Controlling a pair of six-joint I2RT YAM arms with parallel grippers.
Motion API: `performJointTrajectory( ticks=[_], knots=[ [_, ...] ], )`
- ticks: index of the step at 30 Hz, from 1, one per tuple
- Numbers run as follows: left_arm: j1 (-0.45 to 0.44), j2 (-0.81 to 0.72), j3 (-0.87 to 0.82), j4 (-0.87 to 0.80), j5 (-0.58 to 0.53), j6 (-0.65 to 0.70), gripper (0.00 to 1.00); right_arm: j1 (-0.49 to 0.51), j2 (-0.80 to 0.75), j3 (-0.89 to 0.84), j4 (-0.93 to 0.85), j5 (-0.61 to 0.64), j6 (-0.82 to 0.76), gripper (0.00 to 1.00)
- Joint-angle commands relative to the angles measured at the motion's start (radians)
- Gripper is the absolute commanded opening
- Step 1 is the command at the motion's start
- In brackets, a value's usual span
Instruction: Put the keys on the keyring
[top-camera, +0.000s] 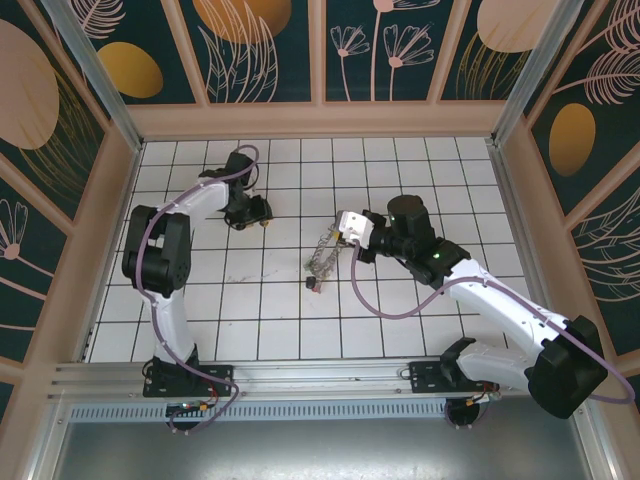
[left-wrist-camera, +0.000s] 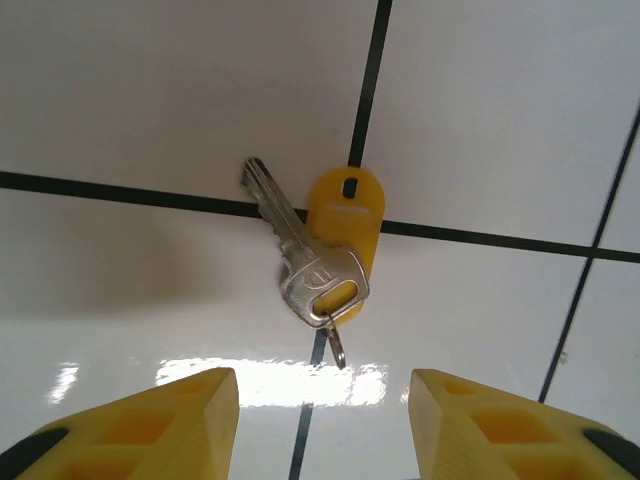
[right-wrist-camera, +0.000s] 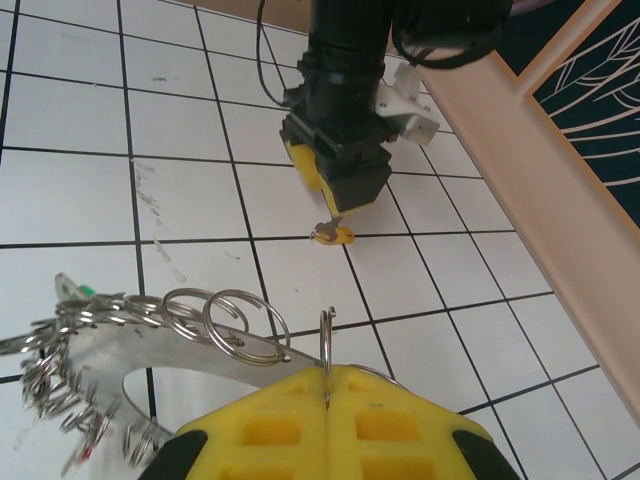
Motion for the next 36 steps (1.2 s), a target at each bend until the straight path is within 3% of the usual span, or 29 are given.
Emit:
performJointTrajectory(
  ticks=[1, 7, 14, 26, 28, 32, 36],
  knots=[
    [-0.021, 0.031, 0.011, 0.008, -0.007, -0.066, 0.49, -0.005, -0.004, 0.003, 0.045, -0.032, 0.022, 0.00],
    [-0.025, 0.051, 0.012, 0.001, -0.096, -0.065, 0.42, -0.006, -0.003, -0.002, 0.058, -0.050, 0.039, 0.00],
    [-0.034, 0.088, 0.026, 0.009, -0.079, -0.046, 0.22, -0.006, -0.003, -0.005, 0.070, -0.055, 0.039, 0.00],
    [-0.041, 0.074, 0.030, -0.007, -0.139, 0.004, 0.06, -0.006, -0.012, -0.016, 0.072, -0.059, 0.050, 0.00],
    [-0.041, 0.072, 0.030, -0.010, -0.138, 0.024, 0.00, -0.006, -0.012, -0.018, 0.074, -0.059, 0.051, 0.00],
    [-0.042, 0.057, 0.053, -0.036, -0.097, 0.142, 0.00, -0.006, -0.011, -0.023, 0.071, -0.063, 0.053, 0.00],
    [-0.041, -0.080, -0.001, 0.056, -0.029, 0.269, 0.00, -0.016, -0.003, -0.022, 0.052, -0.096, 0.057, 0.00]
  ],
)
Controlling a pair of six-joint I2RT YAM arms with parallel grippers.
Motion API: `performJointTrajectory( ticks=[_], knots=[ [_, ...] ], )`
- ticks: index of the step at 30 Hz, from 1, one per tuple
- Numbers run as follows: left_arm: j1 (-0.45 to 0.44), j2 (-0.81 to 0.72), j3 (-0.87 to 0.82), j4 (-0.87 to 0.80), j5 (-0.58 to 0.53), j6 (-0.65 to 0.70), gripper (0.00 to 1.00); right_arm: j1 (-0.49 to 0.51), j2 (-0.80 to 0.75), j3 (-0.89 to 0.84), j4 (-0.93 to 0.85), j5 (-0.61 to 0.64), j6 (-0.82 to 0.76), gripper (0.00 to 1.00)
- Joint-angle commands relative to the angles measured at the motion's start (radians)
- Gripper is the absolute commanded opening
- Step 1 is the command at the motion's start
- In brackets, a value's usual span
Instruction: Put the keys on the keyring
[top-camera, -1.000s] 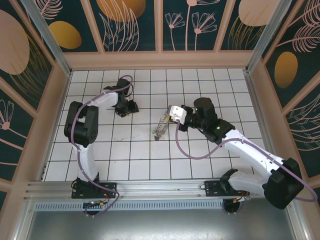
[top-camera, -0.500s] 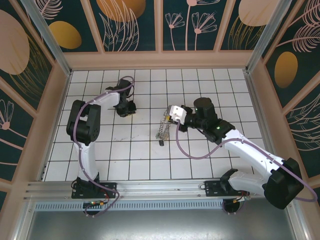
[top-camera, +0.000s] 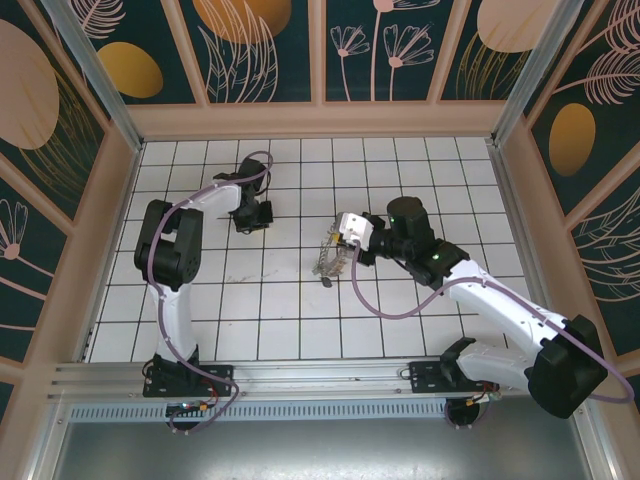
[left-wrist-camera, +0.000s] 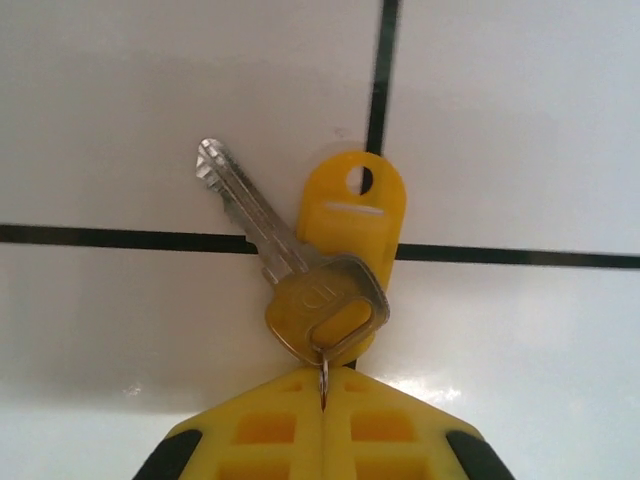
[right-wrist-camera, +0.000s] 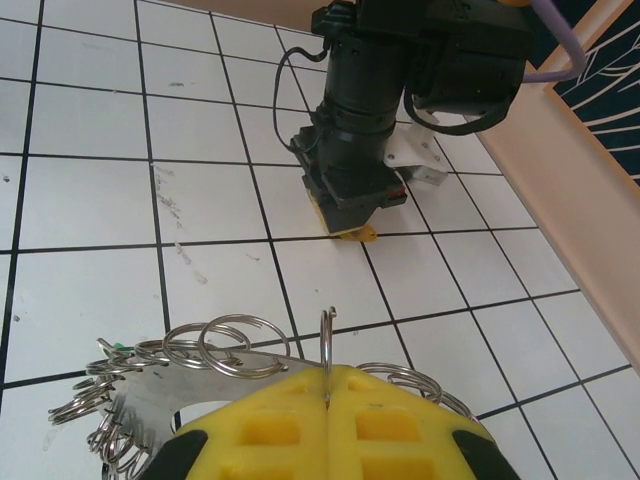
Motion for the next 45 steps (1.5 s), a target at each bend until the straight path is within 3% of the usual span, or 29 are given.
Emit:
performJointTrajectory(
  ticks=[1, 6, 9, 13, 18, 24, 28, 36, 44, 45],
  knots=[
    [-0.003, -0.168, -0.038, 0.087, 0.094, 0.159, 0.00, -0.019, 0.001, 0.000, 0.042, -0.077, 0.036, 0.00],
    [-0.003, -0.413, -0.211, 0.371, 0.357, 0.333, 0.00, -0.025, 0.027, 0.009, 0.059, -0.133, 0.059, 0.00],
    [-0.005, -0.504, -0.308, 0.460, 0.415, 0.488, 0.00, -0.027, 0.038, 0.007, 0.087, -0.145, 0.075, 0.00],
    [-0.010, -0.545, -0.347, 0.396, 0.383, 0.728, 0.00, -0.034, 0.039, -0.004, 0.102, -0.141, 0.083, 0.00],
    [-0.043, -0.562, -0.433, 0.300, 0.249, 1.035, 0.00, -0.049, 0.027, -0.013, 0.082, -0.136, 0.076, 0.00],
    [-0.068, -0.544, -0.555, 0.253, 0.180, 1.255, 0.00, -0.063, 0.021, 0.002, 0.006, -0.109, 0.027, 0.00],
    [-0.085, -0.526, -0.610, 0.255, 0.184, 1.331, 0.00, -0.077, 0.029, 0.027, -0.067, -0.112, -0.013, 0.00],
    [-0.095, -0.444, -0.646, 0.319, 0.234, 1.355, 0.00, -0.077, 0.040, 0.037, -0.089, -0.123, -0.033, 0.00],
    [-0.095, -0.387, -0.629, 0.327, 0.173, 1.373, 0.00, -0.078, 0.040, 0.057, -0.143, -0.103, -0.069, 0.00],
    [-0.095, -0.393, -0.634, 0.332, 0.172, 1.373, 0.04, -0.077, 0.040, 0.061, -0.149, -0.101, -0.073, 0.00]
  ],
)
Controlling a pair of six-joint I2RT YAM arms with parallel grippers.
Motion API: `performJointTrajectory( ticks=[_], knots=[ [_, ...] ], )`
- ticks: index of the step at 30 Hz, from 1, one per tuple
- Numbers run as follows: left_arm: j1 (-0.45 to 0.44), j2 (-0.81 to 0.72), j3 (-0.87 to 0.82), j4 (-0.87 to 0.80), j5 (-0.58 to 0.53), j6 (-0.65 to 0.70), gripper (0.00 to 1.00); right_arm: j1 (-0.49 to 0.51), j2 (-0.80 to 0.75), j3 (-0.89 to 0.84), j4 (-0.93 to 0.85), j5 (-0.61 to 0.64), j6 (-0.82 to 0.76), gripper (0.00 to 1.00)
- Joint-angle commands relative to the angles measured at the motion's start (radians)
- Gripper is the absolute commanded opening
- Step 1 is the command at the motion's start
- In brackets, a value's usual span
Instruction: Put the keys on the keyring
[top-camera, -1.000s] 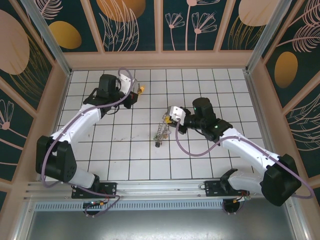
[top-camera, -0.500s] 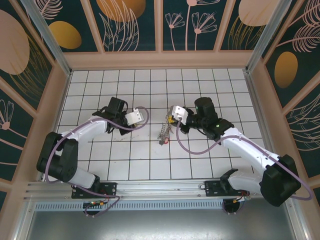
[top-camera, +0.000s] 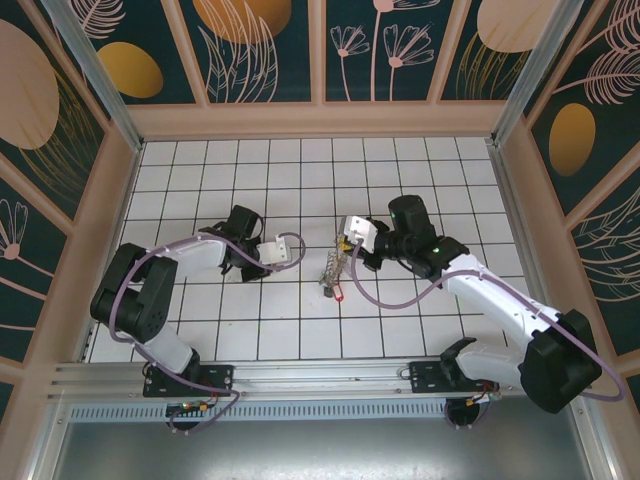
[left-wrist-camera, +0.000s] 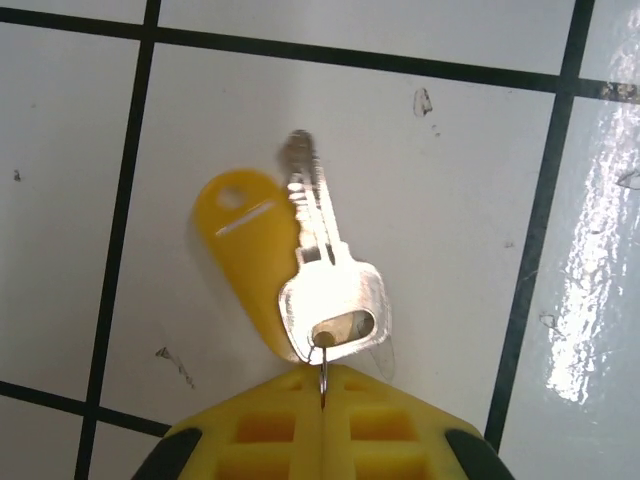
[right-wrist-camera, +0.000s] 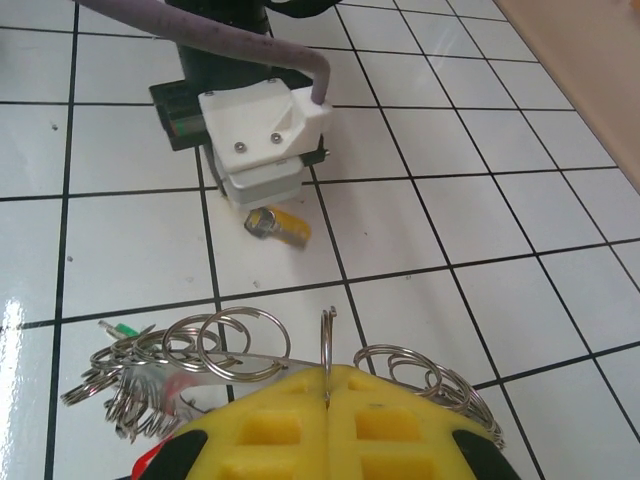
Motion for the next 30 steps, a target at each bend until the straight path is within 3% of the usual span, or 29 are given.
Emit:
performJointTrajectory(
  ticks=[1, 4, 8, 12, 17, 23, 30],
  knots=[
    [-0.004, -0.004, -0.013, 0.025, -0.018, 0.023, 0.10, -0.008, -0.003, 0.049, -0.013, -0.006, -0.038, 0.00],
    [-0.004, -0.030, -0.027, 0.044, 0.014, -0.003, 0.28, -0.008, 0.000, 0.052, -0.014, -0.002, -0.046, 0.00],
    [-0.004, -0.094, -0.074, 0.071, -0.001, 0.001, 0.38, -0.008, 0.005, 0.055, -0.017, -0.007, -0.045, 0.00],
    [0.009, -0.170, -0.158, 0.129, -0.063, 0.032, 0.40, -0.007, 0.005, 0.063, -0.029, -0.013, -0.051, 0.00],
    [0.057, -0.187, -0.159, 0.169, -0.039, 0.054, 0.41, -0.007, 0.018, 0.093, -0.060, -0.012, -0.081, 0.00],
    [0.134, -0.080, -0.002, 0.130, 0.190, 0.066, 0.41, -0.007, 0.026, 0.099, -0.055, -0.028, -0.076, 0.00],
    [0.135, 0.108, 0.233, -0.162, 0.354, 0.299, 0.40, -0.009, -0.002, 0.087, -0.071, -0.012, -0.072, 0.00]
  ],
)
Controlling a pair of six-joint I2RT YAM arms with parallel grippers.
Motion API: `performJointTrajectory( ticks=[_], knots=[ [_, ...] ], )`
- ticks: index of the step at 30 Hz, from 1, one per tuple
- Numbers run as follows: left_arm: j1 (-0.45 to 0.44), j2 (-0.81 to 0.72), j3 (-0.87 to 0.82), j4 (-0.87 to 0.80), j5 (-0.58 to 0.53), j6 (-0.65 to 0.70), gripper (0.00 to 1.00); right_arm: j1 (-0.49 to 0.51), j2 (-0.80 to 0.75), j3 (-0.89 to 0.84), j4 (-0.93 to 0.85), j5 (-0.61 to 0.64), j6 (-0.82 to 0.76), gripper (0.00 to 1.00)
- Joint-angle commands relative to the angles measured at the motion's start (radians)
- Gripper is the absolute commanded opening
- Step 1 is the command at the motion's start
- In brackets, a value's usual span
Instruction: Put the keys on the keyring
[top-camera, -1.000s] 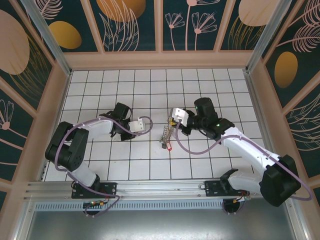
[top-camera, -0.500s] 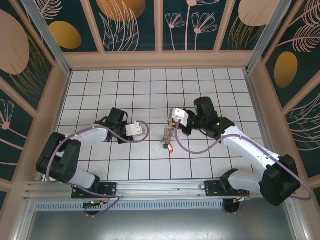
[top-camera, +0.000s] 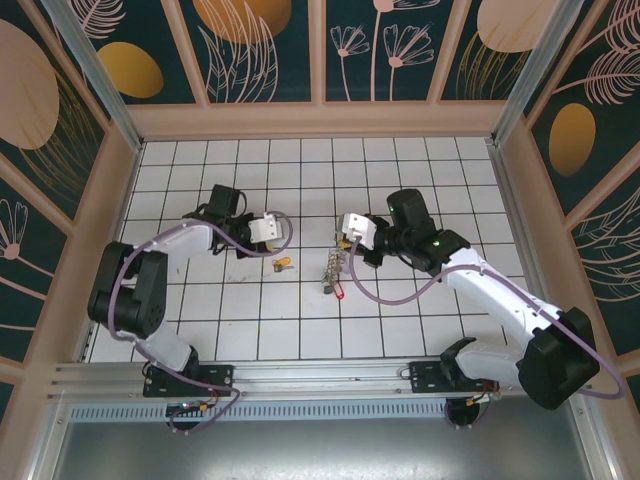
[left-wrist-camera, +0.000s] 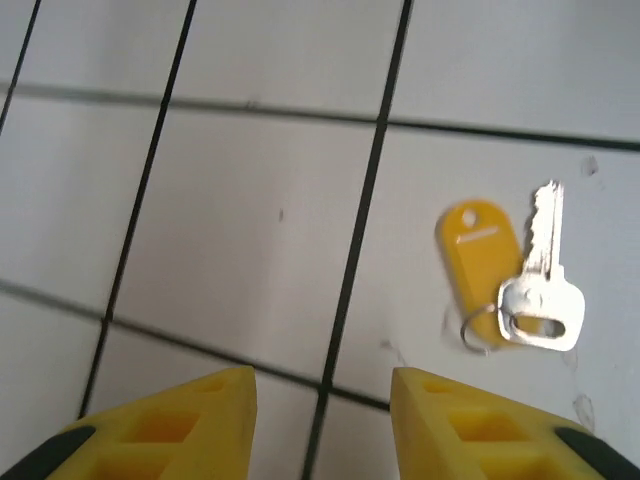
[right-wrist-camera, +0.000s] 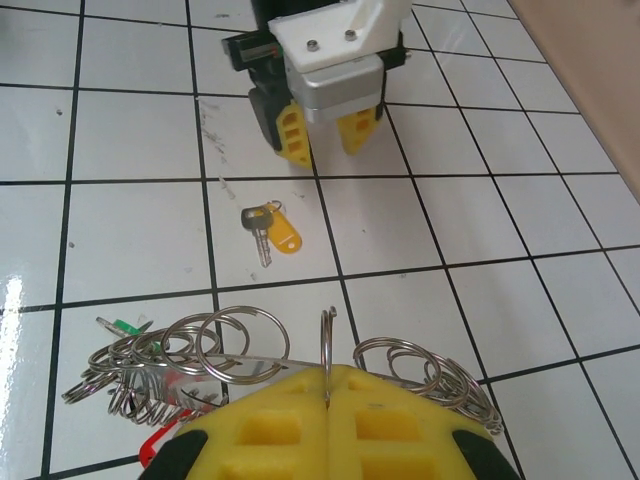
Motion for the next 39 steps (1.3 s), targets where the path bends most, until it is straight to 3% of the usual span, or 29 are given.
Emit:
performJointTrajectory(
  ticks=[1, 4, 10, 17, 22, 32, 39],
  knots=[
    [-0.002, 0.104, 0.117, -0.215, 0.128, 0.154, 0.40, -0.006, -0.025, 0.021, 0.003, -0.014, -0.018, 0.00],
    [-0.002, 0.156, 0.184, -0.320, 0.113, 0.223, 0.36, -0.010, -0.037, 0.016, -0.008, -0.008, -0.018, 0.00],
    [-0.006, 0.161, 0.186, -0.388, 0.079, 0.232, 0.40, -0.018, -0.058, -0.002, -0.013, -0.009, -0.014, 0.00],
    [-0.032, 0.152, 0.124, -0.329, -0.029, 0.219, 0.46, -0.021, -0.060, -0.014, -0.004, -0.015, -0.016, 0.00],
    [-0.033, 0.193, 0.157, -0.322, -0.012, 0.216, 0.47, -0.020, -0.062, -0.006, -0.011, -0.013, -0.017, 0.00],
    [-0.058, 0.209, 0.142, -0.318, -0.001, 0.250, 0.44, -0.020, -0.065, -0.003, -0.016, -0.011, -0.020, 0.00],
    [-0.066, 0.223, 0.165, -0.339, -0.046, 0.256, 0.33, -0.021, -0.064, -0.001, -0.017, -0.009, -0.019, 0.00]
  ],
)
